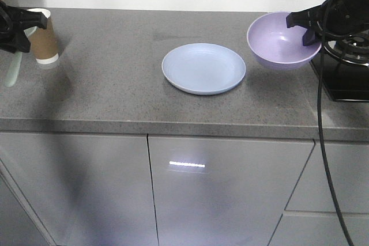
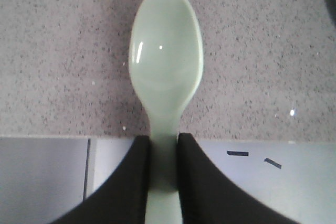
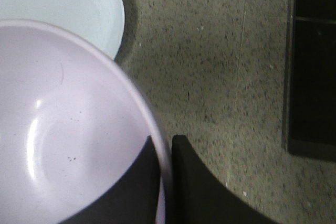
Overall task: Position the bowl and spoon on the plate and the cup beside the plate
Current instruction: 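Drive the base to the counter with the blue plate and cup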
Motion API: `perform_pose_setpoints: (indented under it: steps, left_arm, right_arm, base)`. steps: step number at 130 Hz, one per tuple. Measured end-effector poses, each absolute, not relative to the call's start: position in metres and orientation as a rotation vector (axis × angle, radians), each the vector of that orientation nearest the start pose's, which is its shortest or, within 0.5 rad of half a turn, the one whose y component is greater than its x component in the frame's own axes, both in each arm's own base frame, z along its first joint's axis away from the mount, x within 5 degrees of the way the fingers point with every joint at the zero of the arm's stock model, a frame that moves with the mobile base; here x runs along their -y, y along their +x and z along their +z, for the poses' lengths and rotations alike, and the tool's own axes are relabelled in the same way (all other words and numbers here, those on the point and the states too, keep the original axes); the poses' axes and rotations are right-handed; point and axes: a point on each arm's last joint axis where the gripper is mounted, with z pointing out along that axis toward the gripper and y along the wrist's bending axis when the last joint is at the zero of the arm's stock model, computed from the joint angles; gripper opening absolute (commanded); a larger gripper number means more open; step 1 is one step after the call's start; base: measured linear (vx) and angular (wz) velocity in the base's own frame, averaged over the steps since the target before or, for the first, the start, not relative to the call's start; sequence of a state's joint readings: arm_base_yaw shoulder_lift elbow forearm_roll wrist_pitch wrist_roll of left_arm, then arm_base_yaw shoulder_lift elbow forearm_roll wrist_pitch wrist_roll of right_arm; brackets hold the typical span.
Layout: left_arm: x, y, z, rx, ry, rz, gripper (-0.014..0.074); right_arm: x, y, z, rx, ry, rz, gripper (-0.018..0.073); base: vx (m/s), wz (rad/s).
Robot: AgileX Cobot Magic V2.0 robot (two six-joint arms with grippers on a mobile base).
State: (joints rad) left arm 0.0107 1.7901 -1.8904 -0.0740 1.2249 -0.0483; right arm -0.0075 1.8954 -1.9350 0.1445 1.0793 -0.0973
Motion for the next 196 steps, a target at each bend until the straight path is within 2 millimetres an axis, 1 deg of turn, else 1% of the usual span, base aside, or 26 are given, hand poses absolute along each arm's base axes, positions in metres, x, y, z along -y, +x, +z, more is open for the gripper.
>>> perform_pose_setpoints:
  steps: [116,196]
  left_arm:
    - [0.0022,0.3876,0.3804,-2.606,-0.085,-0.113,-0.0008]
    - [0.0022,0.3876,0.3804,-2.606,-0.085,-0.113,-0.0007]
  right_arm:
    - [-0.0084,0.4253,0.3585,-2.513,-0.078,0.147,-0.0004]
    - [-0.0084,0.4253,0.3585,-2.513,-0.078,0.147,-0.0004]
  base:
    - [0.19,0.05]
    - [0.08,0.01]
